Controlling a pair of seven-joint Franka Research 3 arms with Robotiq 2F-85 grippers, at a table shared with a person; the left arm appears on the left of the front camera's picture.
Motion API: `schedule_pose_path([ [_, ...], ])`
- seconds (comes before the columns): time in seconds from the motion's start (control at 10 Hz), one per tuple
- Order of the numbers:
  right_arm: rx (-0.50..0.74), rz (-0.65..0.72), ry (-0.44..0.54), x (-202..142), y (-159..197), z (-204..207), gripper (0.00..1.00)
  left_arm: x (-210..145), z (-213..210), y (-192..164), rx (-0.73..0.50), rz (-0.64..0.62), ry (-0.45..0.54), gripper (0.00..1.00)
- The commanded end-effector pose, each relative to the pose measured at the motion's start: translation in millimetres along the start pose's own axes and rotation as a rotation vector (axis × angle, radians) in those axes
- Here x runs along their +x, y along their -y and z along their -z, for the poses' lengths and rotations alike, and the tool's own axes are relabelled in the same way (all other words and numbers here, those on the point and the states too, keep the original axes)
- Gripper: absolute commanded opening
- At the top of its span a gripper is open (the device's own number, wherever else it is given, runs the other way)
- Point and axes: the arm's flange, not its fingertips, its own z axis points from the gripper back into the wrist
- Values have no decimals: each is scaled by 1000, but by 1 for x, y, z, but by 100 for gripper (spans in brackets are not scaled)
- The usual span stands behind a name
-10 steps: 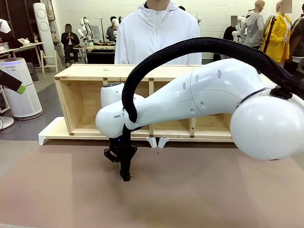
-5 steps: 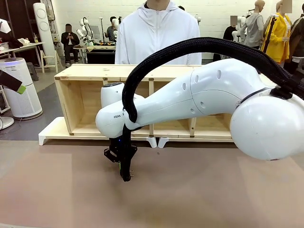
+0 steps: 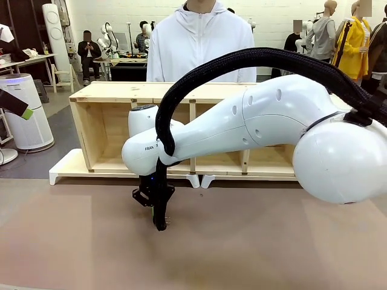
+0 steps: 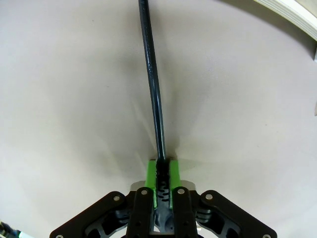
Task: Perform cable management.
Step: Pull the grasped Power Cable to the location of the Power Strip.
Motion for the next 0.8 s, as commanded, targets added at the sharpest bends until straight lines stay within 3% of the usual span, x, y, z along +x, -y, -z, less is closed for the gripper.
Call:
schedule_pose_path([
  [0.0, 0, 0, 0, 0, 0, 0, 12, 2, 1, 0, 4, 0, 5, 100],
  [0.3, 28, -105, -69, -54, 7, 2, 12, 2, 1, 0, 4, 0, 5, 100],
  [0.7, -29, -58, -124, -120, 17, -9, 12, 2, 1, 0, 4, 0, 5, 100],
])
